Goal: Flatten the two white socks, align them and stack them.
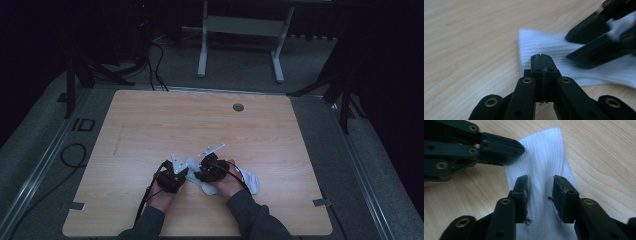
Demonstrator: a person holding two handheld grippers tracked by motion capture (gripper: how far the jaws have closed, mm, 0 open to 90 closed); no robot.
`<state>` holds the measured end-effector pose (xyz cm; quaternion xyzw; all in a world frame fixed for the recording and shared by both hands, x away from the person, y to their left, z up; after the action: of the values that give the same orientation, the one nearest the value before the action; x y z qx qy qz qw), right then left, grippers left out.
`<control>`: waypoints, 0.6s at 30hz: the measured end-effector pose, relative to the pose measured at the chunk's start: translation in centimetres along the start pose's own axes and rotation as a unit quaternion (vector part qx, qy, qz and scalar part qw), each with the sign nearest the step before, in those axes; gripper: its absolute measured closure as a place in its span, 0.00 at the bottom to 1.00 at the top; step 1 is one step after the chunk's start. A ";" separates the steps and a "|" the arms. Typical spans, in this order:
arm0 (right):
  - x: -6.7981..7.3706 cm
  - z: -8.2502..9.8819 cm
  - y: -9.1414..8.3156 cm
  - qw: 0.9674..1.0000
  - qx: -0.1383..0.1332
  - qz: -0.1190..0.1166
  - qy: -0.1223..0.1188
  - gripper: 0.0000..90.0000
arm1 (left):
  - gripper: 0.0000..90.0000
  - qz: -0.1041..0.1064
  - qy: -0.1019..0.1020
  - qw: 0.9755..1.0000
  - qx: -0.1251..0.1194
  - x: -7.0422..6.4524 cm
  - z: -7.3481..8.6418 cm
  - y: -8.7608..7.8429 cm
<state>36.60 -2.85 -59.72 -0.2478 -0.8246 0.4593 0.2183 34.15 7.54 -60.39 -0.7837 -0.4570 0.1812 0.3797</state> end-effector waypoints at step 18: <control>-1.0 1.4 -3.6 1.000 -0.025 0.011 -0.006 0.62 | 1.00 0.009 -0.013 1.000 0.005 -0.1 0.2 0.1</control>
<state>35.82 -6.05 -57.38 -0.2594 -0.8343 0.4426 0.2019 34.02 7.50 -60.58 -0.7834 -0.4539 0.1967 0.3762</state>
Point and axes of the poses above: each handheld gripper's, and its own axes: y roughly forward along the jaws, z roughly out of its underside, x roughly to its left, the point moved 7 cm from there along y, roughly forward along the jaws, and after that the axes turned 7 degrees about x, right-handed, at the moved point
